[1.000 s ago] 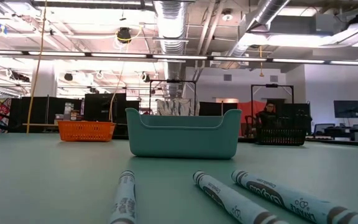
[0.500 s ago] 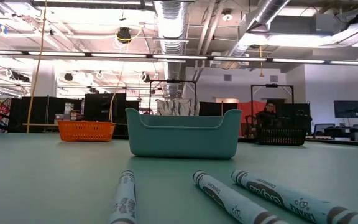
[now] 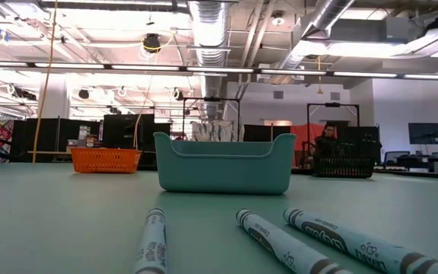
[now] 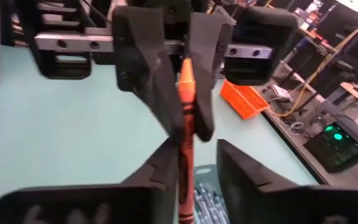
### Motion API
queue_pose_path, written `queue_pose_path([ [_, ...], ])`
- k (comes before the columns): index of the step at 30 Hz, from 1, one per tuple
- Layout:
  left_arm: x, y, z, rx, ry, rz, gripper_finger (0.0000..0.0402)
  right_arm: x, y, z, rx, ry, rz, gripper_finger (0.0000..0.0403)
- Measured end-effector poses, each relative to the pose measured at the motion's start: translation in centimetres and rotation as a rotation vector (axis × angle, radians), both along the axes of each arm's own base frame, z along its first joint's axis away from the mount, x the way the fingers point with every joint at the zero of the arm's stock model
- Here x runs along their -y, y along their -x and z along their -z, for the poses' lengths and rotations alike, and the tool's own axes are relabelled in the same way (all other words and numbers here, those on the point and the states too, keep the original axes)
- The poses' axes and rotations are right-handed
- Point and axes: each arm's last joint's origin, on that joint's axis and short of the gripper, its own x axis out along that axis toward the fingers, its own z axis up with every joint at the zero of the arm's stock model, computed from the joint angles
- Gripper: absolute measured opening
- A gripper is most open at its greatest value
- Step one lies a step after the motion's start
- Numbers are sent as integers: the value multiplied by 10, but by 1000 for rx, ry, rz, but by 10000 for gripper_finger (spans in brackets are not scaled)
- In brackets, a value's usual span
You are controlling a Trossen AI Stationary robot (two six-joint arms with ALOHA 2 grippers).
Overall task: Sort crayons
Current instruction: Put the orange crayon into the orange bin
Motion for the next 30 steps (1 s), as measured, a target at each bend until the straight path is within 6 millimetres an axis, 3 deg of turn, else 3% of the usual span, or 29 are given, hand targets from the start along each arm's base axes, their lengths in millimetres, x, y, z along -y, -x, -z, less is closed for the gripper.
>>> queue_pose_path([
  [6, -12, -1, 1, -99, -104, -92, 5, 15, 4, 7, -56, -56, 60, 185],
  [12, -44, 4, -13, -209, -230, -282, 5, 29, 16, 13, -158, -177, 168, 212],
  [18, -98, 13, -18, -425, -357, -520, 5, 28, 20, 26, -250, -234, 190, 205],
  [23, -152, 21, -14, -630, -449, -691, 5, 28, 26, 52, -363, -270, 238, 198],
  [30, -232, 34, -3, -908, -414, -796, 5, 23, 43, 82, -404, -315, 333, 196],
])
